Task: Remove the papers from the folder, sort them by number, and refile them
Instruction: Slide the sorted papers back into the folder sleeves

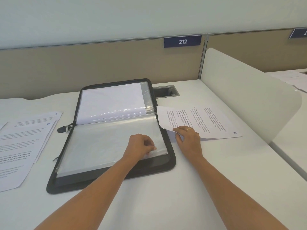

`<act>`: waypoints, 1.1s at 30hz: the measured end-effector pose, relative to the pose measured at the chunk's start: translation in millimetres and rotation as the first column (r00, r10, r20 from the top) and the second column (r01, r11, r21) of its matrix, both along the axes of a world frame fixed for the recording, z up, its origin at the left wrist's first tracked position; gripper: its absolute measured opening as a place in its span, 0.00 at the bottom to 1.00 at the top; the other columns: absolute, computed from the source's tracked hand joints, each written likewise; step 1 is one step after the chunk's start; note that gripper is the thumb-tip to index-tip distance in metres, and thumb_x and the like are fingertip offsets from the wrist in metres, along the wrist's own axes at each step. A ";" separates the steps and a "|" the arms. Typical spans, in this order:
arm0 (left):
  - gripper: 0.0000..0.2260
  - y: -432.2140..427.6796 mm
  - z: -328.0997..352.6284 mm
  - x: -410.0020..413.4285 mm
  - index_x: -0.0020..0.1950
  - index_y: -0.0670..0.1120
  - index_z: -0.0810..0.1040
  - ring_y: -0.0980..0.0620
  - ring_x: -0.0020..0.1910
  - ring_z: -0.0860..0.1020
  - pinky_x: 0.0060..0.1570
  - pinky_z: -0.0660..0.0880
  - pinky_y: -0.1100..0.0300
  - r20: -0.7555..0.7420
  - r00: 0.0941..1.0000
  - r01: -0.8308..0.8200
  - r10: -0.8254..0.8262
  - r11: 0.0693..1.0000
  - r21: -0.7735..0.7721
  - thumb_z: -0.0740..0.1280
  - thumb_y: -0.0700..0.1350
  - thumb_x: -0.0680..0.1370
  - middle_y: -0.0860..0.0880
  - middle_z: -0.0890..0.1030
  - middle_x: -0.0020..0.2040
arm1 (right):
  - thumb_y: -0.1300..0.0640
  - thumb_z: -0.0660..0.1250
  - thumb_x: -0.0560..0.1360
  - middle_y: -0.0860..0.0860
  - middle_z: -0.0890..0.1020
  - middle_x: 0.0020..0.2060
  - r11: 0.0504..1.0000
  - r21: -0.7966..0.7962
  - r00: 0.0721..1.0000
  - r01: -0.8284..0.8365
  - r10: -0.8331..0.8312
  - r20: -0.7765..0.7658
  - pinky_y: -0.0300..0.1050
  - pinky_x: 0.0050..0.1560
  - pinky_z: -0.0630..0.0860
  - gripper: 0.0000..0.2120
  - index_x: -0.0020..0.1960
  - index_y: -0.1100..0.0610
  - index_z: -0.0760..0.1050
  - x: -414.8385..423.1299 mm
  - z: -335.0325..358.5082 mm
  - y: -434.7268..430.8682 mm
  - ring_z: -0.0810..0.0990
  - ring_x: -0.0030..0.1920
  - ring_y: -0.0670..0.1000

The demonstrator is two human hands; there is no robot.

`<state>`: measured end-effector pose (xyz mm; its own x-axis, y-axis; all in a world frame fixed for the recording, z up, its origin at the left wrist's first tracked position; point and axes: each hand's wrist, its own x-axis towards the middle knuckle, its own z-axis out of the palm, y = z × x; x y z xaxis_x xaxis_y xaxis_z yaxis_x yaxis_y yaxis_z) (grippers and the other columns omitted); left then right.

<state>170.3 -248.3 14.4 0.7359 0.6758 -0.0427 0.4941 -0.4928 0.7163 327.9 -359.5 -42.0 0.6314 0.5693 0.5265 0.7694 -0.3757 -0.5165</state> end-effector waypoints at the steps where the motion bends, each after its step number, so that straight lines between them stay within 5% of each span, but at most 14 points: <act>1: 0.06 -0.3 0.3 0.2 0.44 0.42 0.82 0.50 0.37 0.77 0.46 0.78 0.58 -0.009 1.000 0.018 -0.018 0.998 0.052 0.75 0.43 0.71 0.47 0.80 0.40 | 0.59 0.64 0.71 0.53 0.83 0.47 1.000 0.004 1.000 -0.014 0.014 0.000 0.49 0.48 0.72 0.12 0.50 0.57 0.83 0.0 0.9 0.1 0.80 0.47 0.57; 5: 0.07 -4.0 4.9 -2.0 0.48 0.49 0.83 0.56 0.41 0.70 0.44 0.68 0.64 -0.107 0.987 0.152 -0.123 0.930 0.334 0.72 0.50 0.73 0.55 0.70 0.48 | 0.59 0.65 0.69 0.54 0.84 0.44 0.999 -0.010 0.997 -0.052 0.053 0.059 0.52 0.43 0.78 0.12 0.48 0.55 0.84 -1.5 4.2 0.0 0.82 0.43 0.57; 10: 0.09 -5.2 12.7 -0.6 0.52 0.50 0.82 0.59 0.49 0.72 0.46 0.64 0.69 -0.206 0.932 0.361 -0.298 0.813 0.458 0.66 0.51 0.77 0.57 0.72 0.61 | 0.58 0.66 0.68 0.51 0.84 0.44 0.992 -0.103 0.970 -0.069 0.091 0.227 0.48 0.36 0.76 0.11 0.48 0.52 0.84 -6.1 7.3 -4.4 0.83 0.40 0.55; 15: 0.09 -1.5 13.7 6.4 0.54 0.50 0.80 0.54 0.53 0.76 0.47 0.68 0.66 -0.299 0.883 0.468 -0.362 0.743 0.479 0.63 0.49 0.79 0.55 0.77 0.58 | 0.63 0.77 0.63 0.50 0.85 0.43 0.965 -0.151 0.892 -0.214 0.256 0.373 0.42 0.30 0.77 0.13 0.46 0.53 0.84 -7.8 17.9 -3.7 0.82 0.35 0.53; 18: 0.09 1.1 14.5 8.7 0.54 0.51 0.81 0.52 0.52 0.77 0.46 0.69 0.65 -0.315 0.870 0.493 -0.381 0.715 0.496 0.63 0.50 0.79 0.54 0.77 0.57 | 0.61 0.72 0.65 0.49 0.85 0.43 0.927 -0.243 0.823 -0.287 0.368 0.433 0.40 0.28 0.75 0.10 0.46 0.52 0.84 -5.8 21.7 -4.9 0.82 0.34 0.52; 28: 0.10 6.1 26.0 17.8 0.57 0.44 0.80 0.48 0.52 0.76 0.53 0.71 0.61 -0.403 0.774 0.631 -0.489 0.655 0.416 0.65 0.45 0.78 0.46 0.76 0.54 | 0.62 0.69 0.68 0.46 0.85 0.47 0.746 -0.455 0.677 -0.487 0.651 0.342 0.42 0.30 0.76 0.12 0.50 0.52 0.83 3.8 29.5 -6.2 0.81 0.39 0.52; 33: 0.09 7.2 33.2 20.6 0.55 0.41 0.79 0.50 0.46 0.75 0.46 0.66 0.67 -0.372 0.761 0.646 -0.531 0.670 0.364 0.65 0.42 0.77 0.45 0.80 0.51 | 0.63 0.63 0.72 0.45 0.84 0.50 0.727 -0.474 0.706 -0.497 0.656 0.266 0.42 0.38 0.77 0.15 0.54 0.51 0.81 3.0 36.9 -8.8 0.80 0.45 0.51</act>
<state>190.8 -241.1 47.6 0.9944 0.0843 -0.0641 0.0977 -0.9639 0.2479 330.9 -368.2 -5.1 -0.1022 0.9347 0.3403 0.9906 0.1269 -0.0510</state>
